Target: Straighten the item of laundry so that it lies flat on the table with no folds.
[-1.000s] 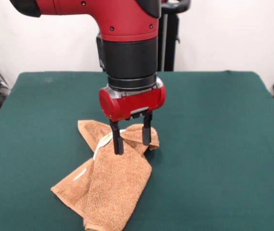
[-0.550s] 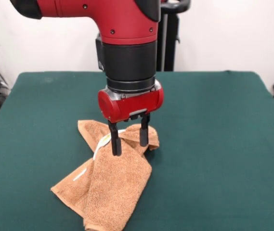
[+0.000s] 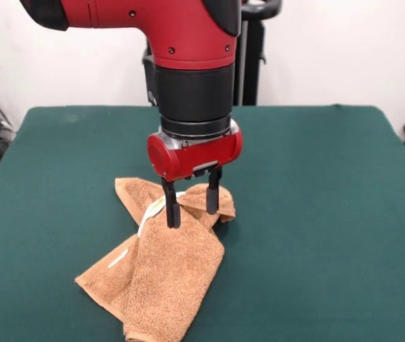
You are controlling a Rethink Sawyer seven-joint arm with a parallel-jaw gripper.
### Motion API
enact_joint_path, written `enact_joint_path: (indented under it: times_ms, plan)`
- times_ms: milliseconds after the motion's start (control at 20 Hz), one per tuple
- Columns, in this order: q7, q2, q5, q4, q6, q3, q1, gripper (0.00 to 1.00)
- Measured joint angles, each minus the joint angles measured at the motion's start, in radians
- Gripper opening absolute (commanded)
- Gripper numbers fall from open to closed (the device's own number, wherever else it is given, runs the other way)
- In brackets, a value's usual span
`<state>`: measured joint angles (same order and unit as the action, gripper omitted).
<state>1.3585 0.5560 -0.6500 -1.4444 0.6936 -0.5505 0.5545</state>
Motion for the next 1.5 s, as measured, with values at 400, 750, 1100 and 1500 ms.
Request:
enact_joint_path:
  times_ms: [400, 750, 1100, 1500]
  plan:
    - [0.0, -0.021, 0.01, 0.0, 0.111, 0.044, -0.019, 1.0]
    - [0.0, -0.062, 0.01, -0.014, 0.133, 0.087, -0.022, 1.0]
    - [0.0, -0.122, 0.007, -0.014, 0.116, 0.124, -0.022, 1.0]
    - [0.0, -0.132, 0.007, -0.015, 0.075, 0.138, -0.023, 1.0]
